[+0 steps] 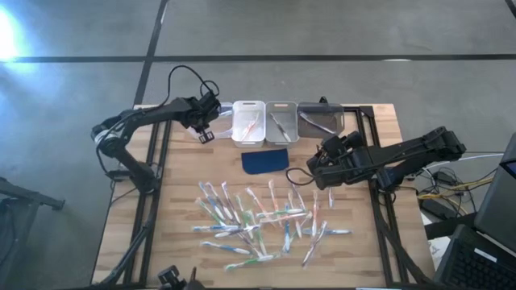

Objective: Pick & Place Toothbrushes
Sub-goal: Put the green toothbrush into the transparent bin, then put the blue toothbrush into the transparent black bin

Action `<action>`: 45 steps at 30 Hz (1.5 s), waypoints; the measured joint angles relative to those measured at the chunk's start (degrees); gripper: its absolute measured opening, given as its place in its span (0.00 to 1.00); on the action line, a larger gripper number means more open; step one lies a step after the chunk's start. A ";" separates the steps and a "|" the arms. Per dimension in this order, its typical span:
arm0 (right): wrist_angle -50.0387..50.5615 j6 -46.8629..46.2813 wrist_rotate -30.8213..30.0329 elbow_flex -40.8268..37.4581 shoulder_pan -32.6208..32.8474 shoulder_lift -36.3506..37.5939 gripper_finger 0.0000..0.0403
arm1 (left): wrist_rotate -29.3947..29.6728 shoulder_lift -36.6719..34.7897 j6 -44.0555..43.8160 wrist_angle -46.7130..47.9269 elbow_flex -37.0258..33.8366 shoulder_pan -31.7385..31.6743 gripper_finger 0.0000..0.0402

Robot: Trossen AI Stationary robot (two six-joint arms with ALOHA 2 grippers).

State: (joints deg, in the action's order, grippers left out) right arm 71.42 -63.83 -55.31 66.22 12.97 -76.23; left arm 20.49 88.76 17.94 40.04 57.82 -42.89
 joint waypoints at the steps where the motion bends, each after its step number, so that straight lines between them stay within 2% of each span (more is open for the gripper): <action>1: 0.00 0.00 0.00 0.00 -0.01 0.00 0.56 | -0.07 0.47 0.01 -0.30 0.00 0.00 0.09; 7: 0.00 0.00 0.00 0.00 0.00 0.00 0.56 | -0.11 2.96 -0.16 -1.98 0.00 0.00 0.09; 19: 0.00 0.00 -0.02 0.00 -0.01 0.00 0.66 | -0.31 6.41 0.09 -2.99 0.00 0.00 0.11; 33: 0.00 0.01 -0.04 0.00 -0.01 0.04 0.77 | -0.28 5.61 0.20 -2.91 0.07 0.09 0.36; 39: 0.00 0.00 -0.13 0.00 0.00 0.04 0.81 | -0.31 2.93 -1.13 -2.34 0.07 0.57 0.37; 45: -0.09 0.00 -0.17 0.00 -0.02 0.09 0.86 | -0.31 -4.00 -1.56 -2.33 0.07 1.59 0.37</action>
State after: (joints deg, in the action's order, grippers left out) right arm 71.33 -63.83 -55.48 66.22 12.95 -76.14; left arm 20.18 84.77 16.38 37.71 57.89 -41.30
